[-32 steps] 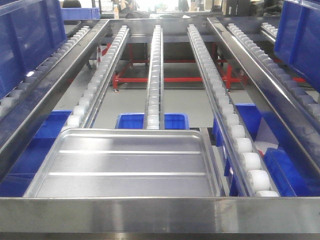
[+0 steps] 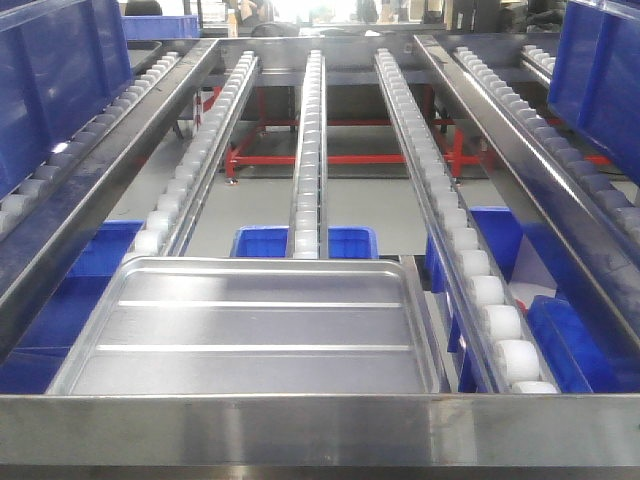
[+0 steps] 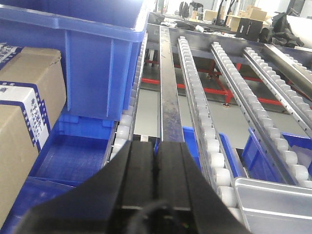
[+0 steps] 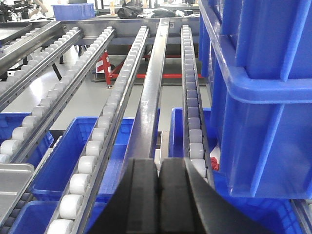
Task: Grab silver tray and stack on right shelf
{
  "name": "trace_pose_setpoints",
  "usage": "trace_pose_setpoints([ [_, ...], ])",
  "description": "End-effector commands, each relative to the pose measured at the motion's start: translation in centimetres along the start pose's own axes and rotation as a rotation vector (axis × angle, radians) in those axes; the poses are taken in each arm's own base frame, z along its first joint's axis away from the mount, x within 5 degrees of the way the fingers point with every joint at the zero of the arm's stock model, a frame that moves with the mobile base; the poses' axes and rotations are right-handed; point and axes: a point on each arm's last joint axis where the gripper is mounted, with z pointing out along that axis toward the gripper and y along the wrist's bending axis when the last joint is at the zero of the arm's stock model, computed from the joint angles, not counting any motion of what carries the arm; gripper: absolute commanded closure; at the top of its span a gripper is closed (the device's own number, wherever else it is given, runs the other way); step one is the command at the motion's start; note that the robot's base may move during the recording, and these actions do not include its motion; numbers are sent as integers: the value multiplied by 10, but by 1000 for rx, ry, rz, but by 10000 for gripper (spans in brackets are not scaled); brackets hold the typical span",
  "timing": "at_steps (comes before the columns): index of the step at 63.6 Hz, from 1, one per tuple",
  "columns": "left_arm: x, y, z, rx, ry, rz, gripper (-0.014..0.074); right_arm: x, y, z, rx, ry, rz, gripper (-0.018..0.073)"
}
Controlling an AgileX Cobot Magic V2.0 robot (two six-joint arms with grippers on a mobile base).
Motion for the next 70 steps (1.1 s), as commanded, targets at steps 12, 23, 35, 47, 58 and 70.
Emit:
trace_pose_setpoints([
  [12, -5, 0, -1, 6, -113, -8, 697, -15, 1, -3, -4, -122, -10, 504],
  [23, -15, -1, -3, 14, -200, -10, 697, -16, 1, -3, -4, -129, -10, 504],
  [35, -50, -5, -7, 25, -295, -7, 697, -29, 1, -6, -7, -271, -10, 503],
  [47, -117, -13, -13, 31, -336, 24, 697, -84, 5, -20, -17, -417, 6, 503],
  [58, -169, -19, 3, 15, -185, 24, 697, -136, 9, -16, -22, -315, 5, 503],
  [70, -183, -21, 40, -9, 58, 87, 693, -157, 13, 11, -37, -155, 6, 500],
])
